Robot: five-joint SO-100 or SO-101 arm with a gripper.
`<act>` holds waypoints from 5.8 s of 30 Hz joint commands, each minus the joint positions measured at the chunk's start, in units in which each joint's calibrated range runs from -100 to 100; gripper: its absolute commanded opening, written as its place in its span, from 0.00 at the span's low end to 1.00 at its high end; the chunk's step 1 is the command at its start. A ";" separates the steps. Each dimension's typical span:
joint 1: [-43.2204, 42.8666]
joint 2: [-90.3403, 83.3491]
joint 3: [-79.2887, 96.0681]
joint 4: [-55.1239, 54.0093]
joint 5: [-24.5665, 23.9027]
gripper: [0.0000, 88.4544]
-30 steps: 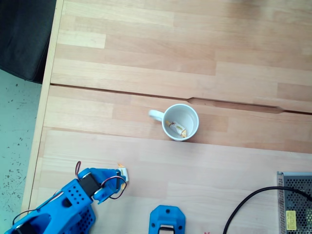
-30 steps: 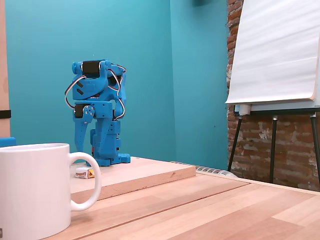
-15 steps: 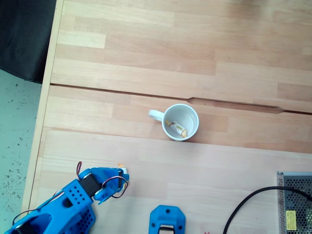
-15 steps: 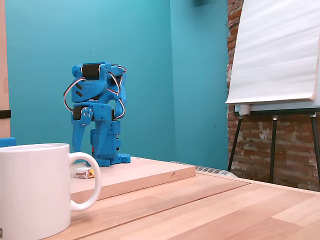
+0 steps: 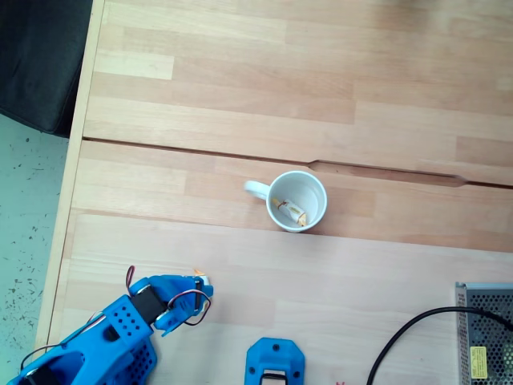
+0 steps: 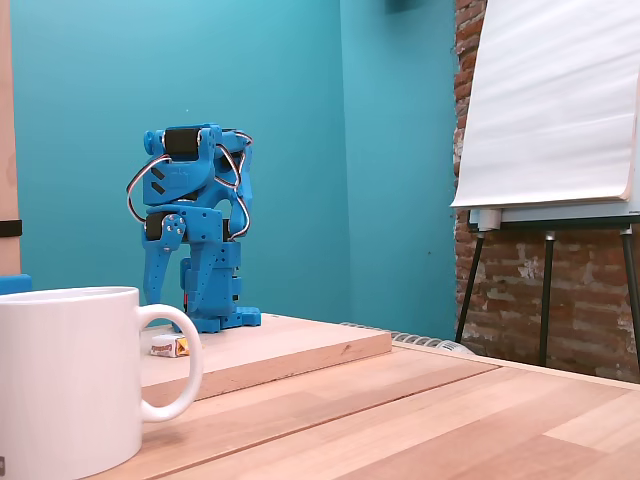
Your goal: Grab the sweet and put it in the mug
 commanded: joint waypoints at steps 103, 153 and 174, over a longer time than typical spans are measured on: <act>1.95 -0.13 5.57 -6.94 0.00 0.22; 2.46 2.11 7.00 -11.62 -0.59 0.23; 2.32 3.49 6.38 -10.97 0.00 0.22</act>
